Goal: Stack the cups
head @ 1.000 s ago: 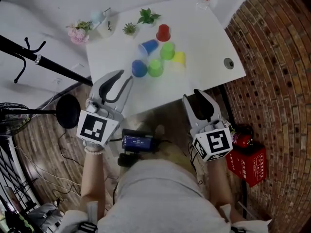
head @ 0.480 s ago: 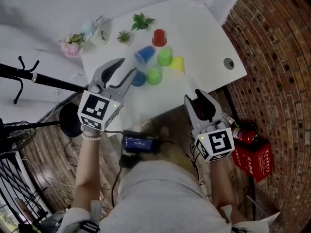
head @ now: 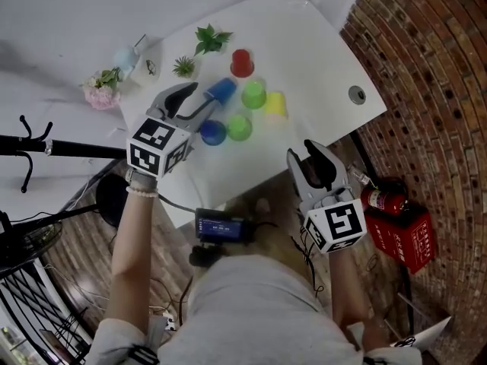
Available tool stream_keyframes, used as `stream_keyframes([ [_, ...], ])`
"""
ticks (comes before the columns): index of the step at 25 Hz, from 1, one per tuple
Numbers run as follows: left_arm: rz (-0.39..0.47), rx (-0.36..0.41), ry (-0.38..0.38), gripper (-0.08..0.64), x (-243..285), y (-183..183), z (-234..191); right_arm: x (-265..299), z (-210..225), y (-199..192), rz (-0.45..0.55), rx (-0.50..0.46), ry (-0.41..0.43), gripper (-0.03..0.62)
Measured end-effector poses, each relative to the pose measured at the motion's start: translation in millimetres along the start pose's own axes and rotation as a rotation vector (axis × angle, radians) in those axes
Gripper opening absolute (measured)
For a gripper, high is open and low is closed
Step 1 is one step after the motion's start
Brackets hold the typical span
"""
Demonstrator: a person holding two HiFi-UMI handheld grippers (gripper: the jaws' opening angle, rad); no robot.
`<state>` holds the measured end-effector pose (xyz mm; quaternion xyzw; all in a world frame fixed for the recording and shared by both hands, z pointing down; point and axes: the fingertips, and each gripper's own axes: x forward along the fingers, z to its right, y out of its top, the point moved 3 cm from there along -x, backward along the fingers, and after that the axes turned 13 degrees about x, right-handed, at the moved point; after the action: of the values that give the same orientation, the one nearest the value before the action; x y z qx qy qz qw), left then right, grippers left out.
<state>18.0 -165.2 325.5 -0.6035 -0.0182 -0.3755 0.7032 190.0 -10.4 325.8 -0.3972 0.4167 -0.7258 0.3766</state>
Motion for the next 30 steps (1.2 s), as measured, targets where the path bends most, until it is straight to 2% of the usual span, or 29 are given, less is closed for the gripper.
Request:
stream_keyframes([
  [8,-0.136,-0.003,-0.119,0.220,53,-27,-8,3,5,-10,-0.016,0.018,-0.040,0.130],
  [11,-0.176,-0.006,-0.182,0.232,70,-36,-6,2,8,-15,-0.020,0.028,-0.059,0.130],
  [17,-0.228,-0.032,-0.255,0.232,98,-49,-12,0,11,-23,-0.029,0.052,-0.084,0.130],
  [30,-0.369,-0.157,-0.356,0.238,135,-80,-19,-7,11,-36,-0.045,0.066,-0.118,0.129],
])
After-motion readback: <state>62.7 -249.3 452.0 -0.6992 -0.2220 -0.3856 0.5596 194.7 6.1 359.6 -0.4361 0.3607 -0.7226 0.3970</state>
